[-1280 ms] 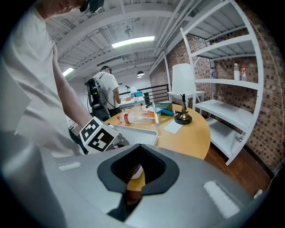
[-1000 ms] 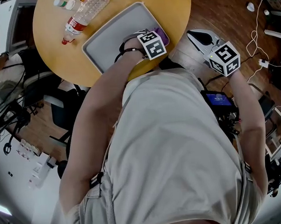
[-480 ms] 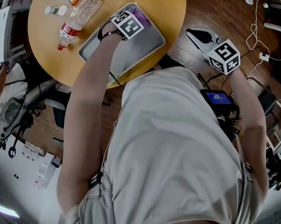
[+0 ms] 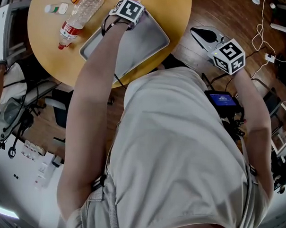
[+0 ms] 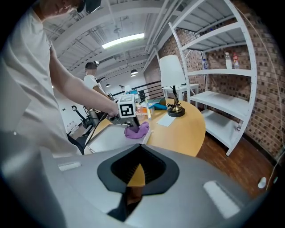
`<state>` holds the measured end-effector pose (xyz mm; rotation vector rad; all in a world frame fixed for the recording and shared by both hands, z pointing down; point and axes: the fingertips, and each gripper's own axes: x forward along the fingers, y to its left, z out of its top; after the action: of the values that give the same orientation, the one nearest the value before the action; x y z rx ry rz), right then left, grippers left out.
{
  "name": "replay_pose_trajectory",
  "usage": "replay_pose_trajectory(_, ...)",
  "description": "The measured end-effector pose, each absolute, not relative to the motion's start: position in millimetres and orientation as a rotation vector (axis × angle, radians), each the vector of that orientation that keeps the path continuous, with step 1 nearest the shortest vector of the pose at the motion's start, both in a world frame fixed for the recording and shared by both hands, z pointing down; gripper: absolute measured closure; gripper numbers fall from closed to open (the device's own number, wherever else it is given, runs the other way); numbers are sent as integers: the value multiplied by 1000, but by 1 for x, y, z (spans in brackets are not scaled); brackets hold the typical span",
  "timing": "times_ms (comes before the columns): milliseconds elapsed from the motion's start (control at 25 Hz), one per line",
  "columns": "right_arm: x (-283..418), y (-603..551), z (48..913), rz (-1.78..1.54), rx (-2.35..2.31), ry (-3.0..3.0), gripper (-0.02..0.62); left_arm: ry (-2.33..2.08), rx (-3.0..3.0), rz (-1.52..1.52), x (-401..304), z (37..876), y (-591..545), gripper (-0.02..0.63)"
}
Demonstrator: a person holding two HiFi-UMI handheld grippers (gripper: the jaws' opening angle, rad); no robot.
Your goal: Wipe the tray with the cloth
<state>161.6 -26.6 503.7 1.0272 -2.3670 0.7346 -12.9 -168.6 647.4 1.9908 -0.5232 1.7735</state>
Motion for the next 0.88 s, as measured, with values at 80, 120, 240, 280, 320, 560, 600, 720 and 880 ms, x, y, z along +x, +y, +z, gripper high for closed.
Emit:
replay_pose_trajectory(80, 159, -25, 504, 731, 1020, -2372, 592, -545, 1875, 1503, -1, 648, -162, 512)
replay_pose_trajectory(120, 157, -24, 503, 728, 1016, -2375, 592, -567, 1803, 1345, 5, 648, -159, 514)
replay_pose_trajectory(240, 153, -25, 503, 724, 1014, -2378, 592, -672, 1618, 946, 11, 646, -156, 517)
replay_pose_trajectory(280, 152, -26, 503, 725, 1015, -2376, 592, -710, 1596, 879, 9, 647, -157, 518)
replay_pose_trajectory(320, 150, -26, 503, 726, 1016, -2373, 592, -742, 1592, 845, 6, 647, -159, 518)
replay_pose_trajectory(560, 154, -30, 502, 725, 1017, -2372, 592, -836, 1568, 805, -5, 649, -161, 520)
replay_pose_trajectory(600, 155, -30, 501, 721, 1013, -2377, 592, -846, 1561, 802, -10, 649, -159, 520)
replay_pose_trajectory(720, 151, -30, 499, 708, 990, -2390, 592, -886, 1540, 800, -40, 649, -147, 520)
replay_pose_trajectory(880, 135, -31, 495, 683, 941, -2418, 592, -982, 1488, 774, -102, 648, -129, 520)
